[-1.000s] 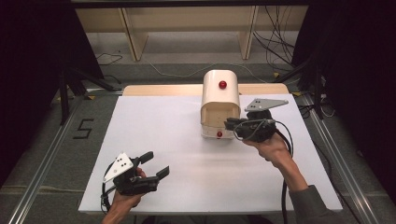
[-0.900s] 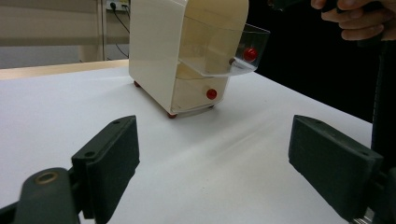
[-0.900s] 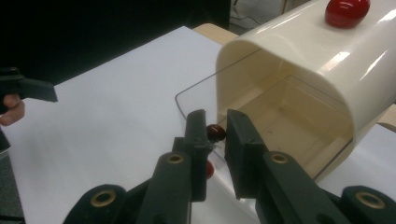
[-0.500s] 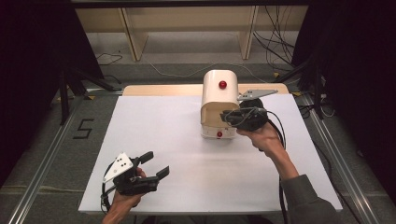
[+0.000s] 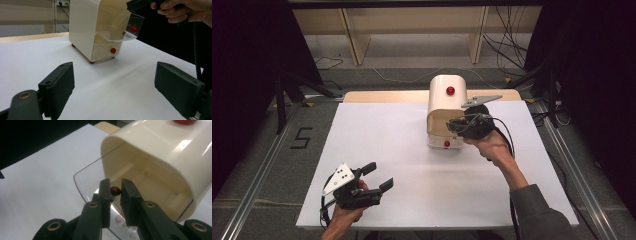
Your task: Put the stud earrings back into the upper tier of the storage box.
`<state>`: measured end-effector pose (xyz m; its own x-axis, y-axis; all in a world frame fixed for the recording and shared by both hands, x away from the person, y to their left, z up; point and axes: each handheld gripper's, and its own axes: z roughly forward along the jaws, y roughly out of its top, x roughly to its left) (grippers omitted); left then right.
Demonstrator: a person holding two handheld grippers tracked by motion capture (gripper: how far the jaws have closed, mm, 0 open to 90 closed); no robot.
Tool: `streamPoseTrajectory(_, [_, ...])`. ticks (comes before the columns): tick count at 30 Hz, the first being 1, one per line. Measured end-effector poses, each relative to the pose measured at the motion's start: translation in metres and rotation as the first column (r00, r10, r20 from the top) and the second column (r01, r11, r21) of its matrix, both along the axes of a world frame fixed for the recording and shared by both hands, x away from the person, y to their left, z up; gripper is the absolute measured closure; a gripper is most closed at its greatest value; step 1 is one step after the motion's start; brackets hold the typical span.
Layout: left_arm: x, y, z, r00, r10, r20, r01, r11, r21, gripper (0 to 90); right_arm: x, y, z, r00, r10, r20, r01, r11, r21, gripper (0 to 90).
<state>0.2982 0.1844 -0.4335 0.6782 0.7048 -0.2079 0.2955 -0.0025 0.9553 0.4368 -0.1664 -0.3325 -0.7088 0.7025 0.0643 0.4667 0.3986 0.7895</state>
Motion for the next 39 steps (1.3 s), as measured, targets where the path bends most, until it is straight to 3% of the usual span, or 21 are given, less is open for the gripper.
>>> streamPoseTrajectory(6, [0.000, 0.000, 0.000, 1.0000, 0.001, 0.000, -0.001, 1.0000, -0.002, 15.9, 0.002, 0.000, -0.003, 0.9999, 0.003, -0.016, -0.003, 1.000, -0.013, 77.6])
streamPoseTrajectory(11, [0.000, 0.000, 0.000, 1.0000, 0.000, 0.000, 0.000, 1.0000, 0.000, 15.9, 0.001, -0.002, -0.004, 0.9999, -0.005, -0.015, 0.005, 1.000, -0.024, 67.7])
streamPoseTrajectory(19, [0.000, 0.000, 0.000, 1.0000, -0.003, 0.001, 0.003, 1.0000, 0.005, 15.9, -0.009, -0.010, 0.005, 0.9993, -0.007, 0.037, 0.006, 0.999, 0.031, 51.7])
streamPoseTrajectory(24, [0.000, -0.001, 0.000, 1.0000, -0.004, 0.002, 0.004, 1.0000, 0.003, 15.8, -0.020, -0.017, 0.005, 0.9980, -0.007, 0.063, 0.001, 0.994, 0.106, 44.7])
streamPoseTrajectory(39, [0.001, -0.002, -0.001, 0.9999, -0.009, -0.004, 0.009, 0.9999, 0.007, 15.8, -0.056, -0.034, -0.011, 0.9867, -0.016, 0.161, -0.025, 0.968, 0.250, 40.3])
